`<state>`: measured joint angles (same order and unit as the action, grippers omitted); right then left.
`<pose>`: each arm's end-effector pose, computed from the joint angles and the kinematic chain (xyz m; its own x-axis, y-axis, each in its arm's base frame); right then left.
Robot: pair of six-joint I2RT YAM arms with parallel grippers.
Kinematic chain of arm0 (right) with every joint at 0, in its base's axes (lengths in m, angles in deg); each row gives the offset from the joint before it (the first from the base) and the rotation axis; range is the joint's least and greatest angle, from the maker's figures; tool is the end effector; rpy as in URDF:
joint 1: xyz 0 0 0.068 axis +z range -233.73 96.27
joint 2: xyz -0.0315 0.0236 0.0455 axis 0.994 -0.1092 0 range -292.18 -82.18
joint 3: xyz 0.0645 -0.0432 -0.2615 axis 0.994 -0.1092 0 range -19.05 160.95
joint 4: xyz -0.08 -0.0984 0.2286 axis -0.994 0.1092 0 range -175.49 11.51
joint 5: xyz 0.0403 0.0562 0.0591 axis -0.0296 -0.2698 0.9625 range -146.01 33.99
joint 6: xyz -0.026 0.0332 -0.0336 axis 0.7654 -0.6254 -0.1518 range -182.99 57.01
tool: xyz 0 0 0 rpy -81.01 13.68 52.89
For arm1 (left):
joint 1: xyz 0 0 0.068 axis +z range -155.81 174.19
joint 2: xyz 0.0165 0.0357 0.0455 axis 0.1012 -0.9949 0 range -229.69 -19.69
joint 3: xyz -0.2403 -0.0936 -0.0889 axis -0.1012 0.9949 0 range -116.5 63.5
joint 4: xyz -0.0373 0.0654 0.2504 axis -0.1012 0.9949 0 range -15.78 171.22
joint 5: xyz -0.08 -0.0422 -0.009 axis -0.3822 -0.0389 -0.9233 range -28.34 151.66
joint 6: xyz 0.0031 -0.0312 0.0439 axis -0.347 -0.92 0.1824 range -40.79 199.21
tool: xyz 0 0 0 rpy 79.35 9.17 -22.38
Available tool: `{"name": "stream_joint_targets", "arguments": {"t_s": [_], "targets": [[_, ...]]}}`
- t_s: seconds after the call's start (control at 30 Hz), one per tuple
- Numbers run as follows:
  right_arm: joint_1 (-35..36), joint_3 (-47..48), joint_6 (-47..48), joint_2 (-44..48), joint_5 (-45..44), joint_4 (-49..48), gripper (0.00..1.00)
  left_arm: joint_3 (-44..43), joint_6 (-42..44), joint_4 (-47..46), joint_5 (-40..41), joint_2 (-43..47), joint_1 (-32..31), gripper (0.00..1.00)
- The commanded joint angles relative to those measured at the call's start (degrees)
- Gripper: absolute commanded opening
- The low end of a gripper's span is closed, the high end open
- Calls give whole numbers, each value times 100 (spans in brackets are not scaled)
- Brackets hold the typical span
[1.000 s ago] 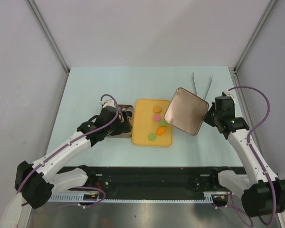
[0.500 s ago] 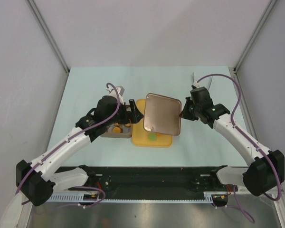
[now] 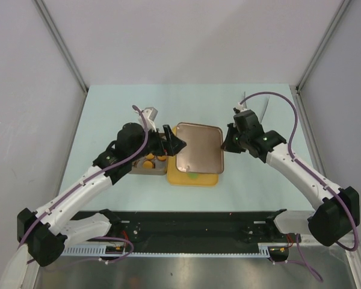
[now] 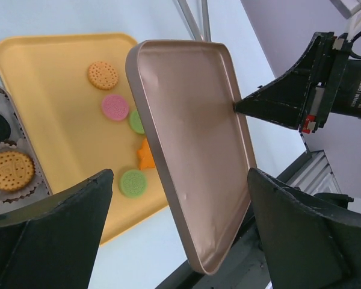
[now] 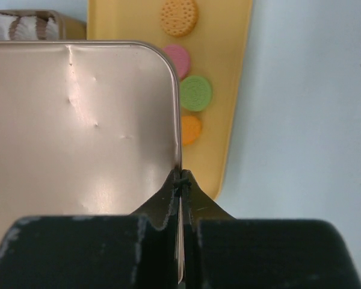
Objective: Pack the cookies
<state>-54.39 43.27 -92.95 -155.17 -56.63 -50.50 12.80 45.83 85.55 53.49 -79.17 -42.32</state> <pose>0.2367 0.1325 0.3011 -0.7814 0.1335 -0.6095 -0.1075 0.9334 0.3423 0.1898 -0.1468 0.3252 -0.6138 -0.2232 -0.7572 0.4292 0.7106 -0.5575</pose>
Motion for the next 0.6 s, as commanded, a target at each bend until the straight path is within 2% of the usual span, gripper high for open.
{"name": "stream_joint_targets", "arguments": {"t_s": [0.0, 0.13, 0.2, 0.23, 0.4, 0.57], "targets": [[230, 473, -63, 39, 255, -211, 0, 104, 87, -439, -299, -2, -23, 93], [317, 614, -98, 83, 387, -202, 0, 253, 78, -615, -379, -19, -23, 86], [387, 684, -81, 118, 466, -193, 0, 279, 87, -659, -396, -11, -31, 78], [397, 702, -63, 127, 467, -176, 0, 288, 87, -702, -414, -19, -23, 70], [458, 737, -10, 127, 379, -71, 0, 341, 34, -826, -528, -19, -23, 51], [467, 746, 33, 162, 370, -44, 0, 341, 25, -852, -555, -19, -31, 18]]}}
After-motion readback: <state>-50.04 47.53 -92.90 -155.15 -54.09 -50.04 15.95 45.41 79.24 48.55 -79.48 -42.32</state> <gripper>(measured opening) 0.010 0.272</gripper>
